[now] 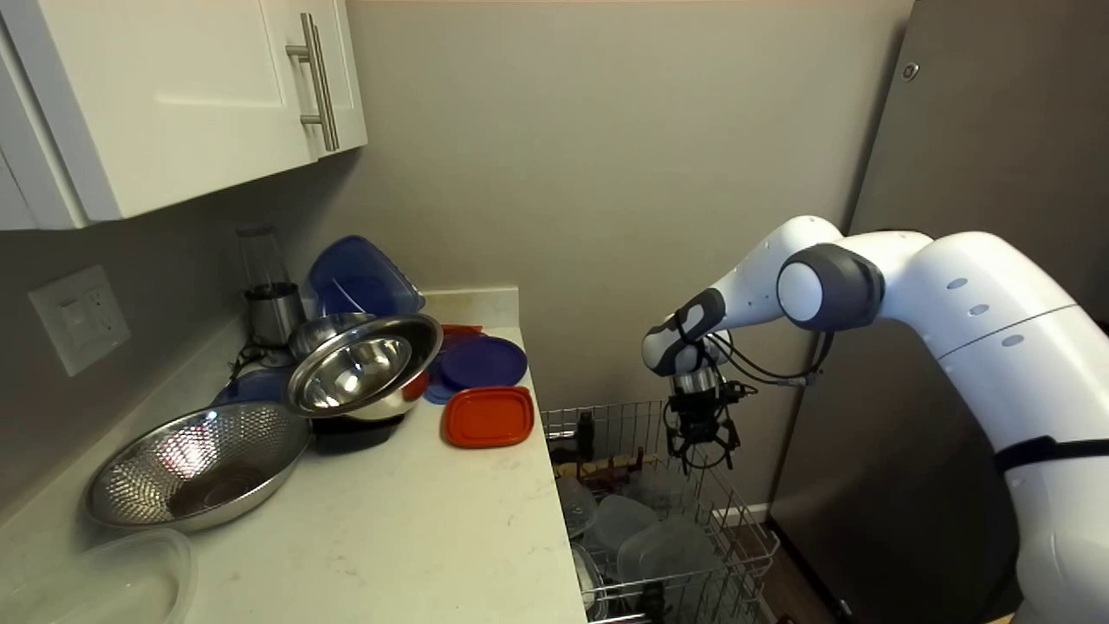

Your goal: Remove the lunch box to the left in front from the dish rack in the dish washer and put it on the kitchen countertop

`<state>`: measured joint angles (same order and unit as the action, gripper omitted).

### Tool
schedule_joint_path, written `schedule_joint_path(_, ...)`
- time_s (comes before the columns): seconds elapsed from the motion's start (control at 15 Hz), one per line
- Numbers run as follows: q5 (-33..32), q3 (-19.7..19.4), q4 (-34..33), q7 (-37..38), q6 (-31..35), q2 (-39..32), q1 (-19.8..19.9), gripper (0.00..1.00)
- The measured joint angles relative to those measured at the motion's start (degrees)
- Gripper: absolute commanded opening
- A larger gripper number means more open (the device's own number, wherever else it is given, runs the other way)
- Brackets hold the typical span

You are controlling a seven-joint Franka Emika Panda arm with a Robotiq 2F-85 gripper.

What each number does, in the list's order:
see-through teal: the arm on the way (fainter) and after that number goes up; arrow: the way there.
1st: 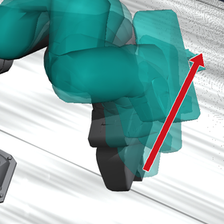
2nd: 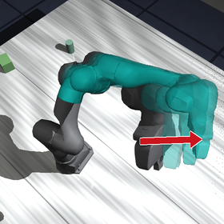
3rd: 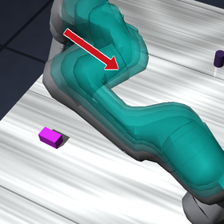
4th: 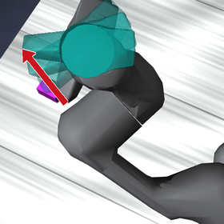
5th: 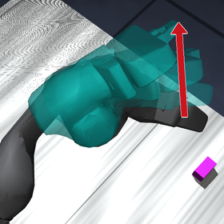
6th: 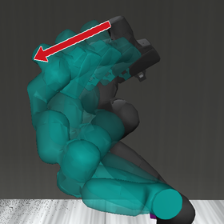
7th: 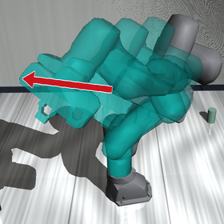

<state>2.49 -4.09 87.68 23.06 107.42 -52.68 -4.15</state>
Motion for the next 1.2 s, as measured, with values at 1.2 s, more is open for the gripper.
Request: schedule_joint_path(1.2,0.13,-1.05,-6.92,7.39,3.69,-5.87,-1.15,1.0)
